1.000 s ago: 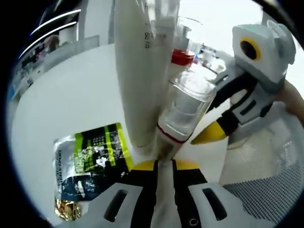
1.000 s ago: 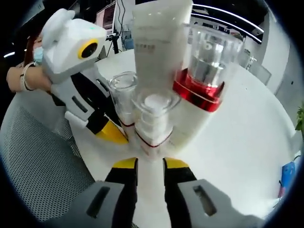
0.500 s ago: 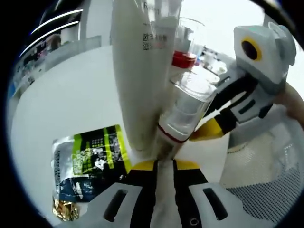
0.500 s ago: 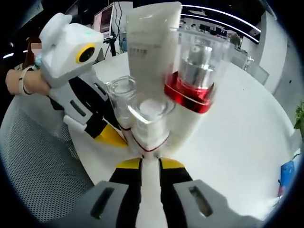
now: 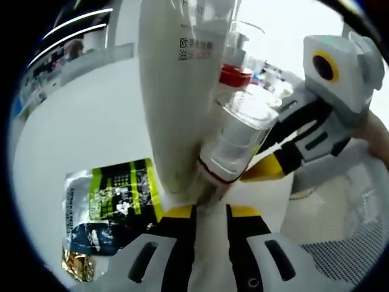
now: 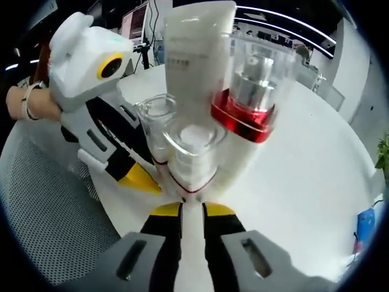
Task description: Arrange the skincare products in the storage area until every visible bottle or jar stands upright without overlapping.
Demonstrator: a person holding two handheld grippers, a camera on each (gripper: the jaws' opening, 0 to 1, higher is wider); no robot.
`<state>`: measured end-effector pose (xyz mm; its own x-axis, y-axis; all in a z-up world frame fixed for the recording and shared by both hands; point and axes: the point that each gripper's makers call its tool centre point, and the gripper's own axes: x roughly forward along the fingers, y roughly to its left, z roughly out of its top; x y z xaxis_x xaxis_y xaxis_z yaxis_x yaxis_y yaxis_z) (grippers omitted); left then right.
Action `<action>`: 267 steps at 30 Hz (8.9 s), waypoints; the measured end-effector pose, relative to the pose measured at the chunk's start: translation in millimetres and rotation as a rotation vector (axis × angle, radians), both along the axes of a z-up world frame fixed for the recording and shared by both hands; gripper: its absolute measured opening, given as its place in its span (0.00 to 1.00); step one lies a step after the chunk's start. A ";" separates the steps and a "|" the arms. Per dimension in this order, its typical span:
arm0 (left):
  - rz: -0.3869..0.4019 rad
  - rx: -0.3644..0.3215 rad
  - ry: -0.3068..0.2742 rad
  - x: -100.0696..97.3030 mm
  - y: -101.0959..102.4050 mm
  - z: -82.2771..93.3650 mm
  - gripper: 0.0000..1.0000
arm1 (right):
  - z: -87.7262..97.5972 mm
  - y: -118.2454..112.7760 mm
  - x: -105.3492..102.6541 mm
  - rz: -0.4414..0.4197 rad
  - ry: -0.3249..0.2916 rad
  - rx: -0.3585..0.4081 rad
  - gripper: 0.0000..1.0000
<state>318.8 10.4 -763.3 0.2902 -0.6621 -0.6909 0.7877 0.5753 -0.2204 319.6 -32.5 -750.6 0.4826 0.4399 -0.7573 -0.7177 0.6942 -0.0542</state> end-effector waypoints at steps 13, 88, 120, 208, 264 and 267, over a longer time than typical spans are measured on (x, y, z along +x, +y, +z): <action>0.068 -0.045 -0.004 5.6 3.1 13.4 0.13 | 1.5 1.4 -0.3 0.007 -0.009 0.000 0.13; 0.112 -0.137 -0.195 -8.3 109.4 120.6 0.97 | 99.7 10.9 -22.1 -0.147 -0.199 0.110 0.90; 0.032 -0.049 -0.140 -17.0 147.9 76.3 0.97 | 133.7 80.8 -28.6 0.074 -0.335 0.140 1.00; 0.068 0.237 -0.157 74.6 248.3 -5.1 0.35 | -26.8 159.7 37.1 0.308 -0.070 -0.298 0.29; -0.305 0.201 -0.143 62.3 130.3 -16.6 0.21 | -32.6 158.8 -15.2 0.220 0.055 -0.149 0.29; -0.315 0.199 -0.145 61.6 125.3 -16.6 0.20 | -32.7 157.4 -17.7 0.221 0.058 -0.151 0.28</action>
<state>380.3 135.7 -779.9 0.1984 -0.5918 -0.7813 0.9471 0.3210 -0.0026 301.9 124.8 -783.4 0.3412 0.4096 -0.8460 -0.8560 0.5073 -0.0996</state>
